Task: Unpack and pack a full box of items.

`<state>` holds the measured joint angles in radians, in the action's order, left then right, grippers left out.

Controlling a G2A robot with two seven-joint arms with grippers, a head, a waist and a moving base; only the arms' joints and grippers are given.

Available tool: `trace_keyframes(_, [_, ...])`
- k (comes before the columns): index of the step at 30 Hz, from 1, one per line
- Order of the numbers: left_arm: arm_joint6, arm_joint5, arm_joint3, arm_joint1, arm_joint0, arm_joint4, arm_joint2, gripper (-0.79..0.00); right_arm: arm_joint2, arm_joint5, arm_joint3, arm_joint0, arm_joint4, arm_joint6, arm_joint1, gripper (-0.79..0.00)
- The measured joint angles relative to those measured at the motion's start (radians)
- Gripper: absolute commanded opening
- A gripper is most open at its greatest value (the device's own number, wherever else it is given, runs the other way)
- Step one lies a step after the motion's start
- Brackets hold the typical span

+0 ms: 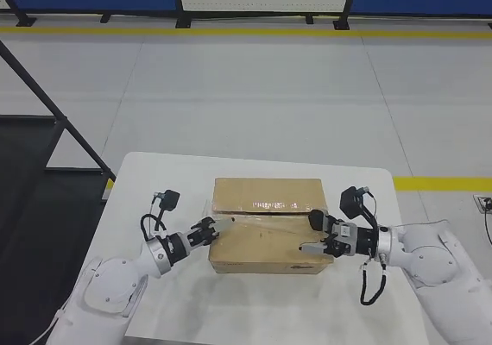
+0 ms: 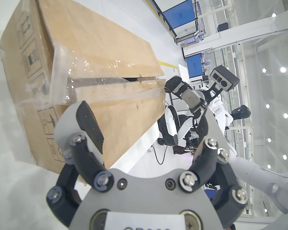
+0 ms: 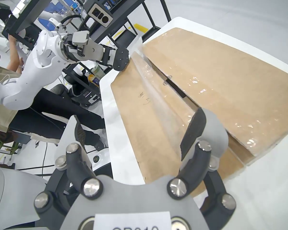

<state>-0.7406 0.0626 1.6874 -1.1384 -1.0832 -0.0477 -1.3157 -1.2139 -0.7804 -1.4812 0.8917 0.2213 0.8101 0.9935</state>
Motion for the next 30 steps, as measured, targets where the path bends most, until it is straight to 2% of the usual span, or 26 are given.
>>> trace_keyframes(8, [-0.031, -0.145, -0.035, -0.014, 0.096, 0.036, 0.078, 0.000, -0.012, -0.030, -0.024, 0.024, 0.009, -0.010, -0.009, 0.000])
trace_keyframes(12, [-0.023, -0.212, -0.091, -0.031, 0.157, 0.112, 0.130, 0.000, -0.015, -0.039, -0.030, 0.033, 0.017, -0.018, -0.013, 0.000])
trace_keyframes(20, [0.009, -0.256, -0.186, -0.056, 0.237, 0.215, 0.192, 0.000, -0.008, -0.046, -0.033, 0.035, 0.026, -0.030, -0.017, 0.000])
trace_keyframes(21, [0.015, -0.258, -0.192, -0.058, 0.243, 0.219, 0.196, -0.068, -0.007, -0.048, -0.032, 0.035, 0.026, -0.032, -0.018, 0.000])
trace_keyframes(22, [0.019, -0.261, -0.196, -0.059, 0.246, 0.220, 0.200, -0.102, -0.007, -0.050, -0.031, 0.034, 0.026, -0.034, -0.018, 0.000])
trace_keyframes(24, [0.025, -0.270, -0.203, -0.062, 0.254, 0.219, 0.209, -0.077, -0.006, -0.055, -0.030, 0.033, 0.026, -0.041, -0.019, 0.000])
trace_keyframes(25, [0.027, -0.272, -0.203, -0.063, 0.256, 0.218, 0.212, -0.015, -0.006, -0.057, -0.029, 0.033, 0.026, -0.048, -0.019, 0.000])
trace_keyframes(26, [0.029, -0.272, -0.202, -0.063, 0.257, 0.216, 0.214, 0.000, -0.007, -0.059, -0.029, 0.033, 0.028, -0.060, -0.019, 0.000])
trace_keyframes(30, [0.025, -0.262, -0.160, -0.060, 0.240, 0.216, 0.200, 0.000, -0.030, -0.051, -0.039, 0.052, 0.043, -0.153, -0.018, 0.000])
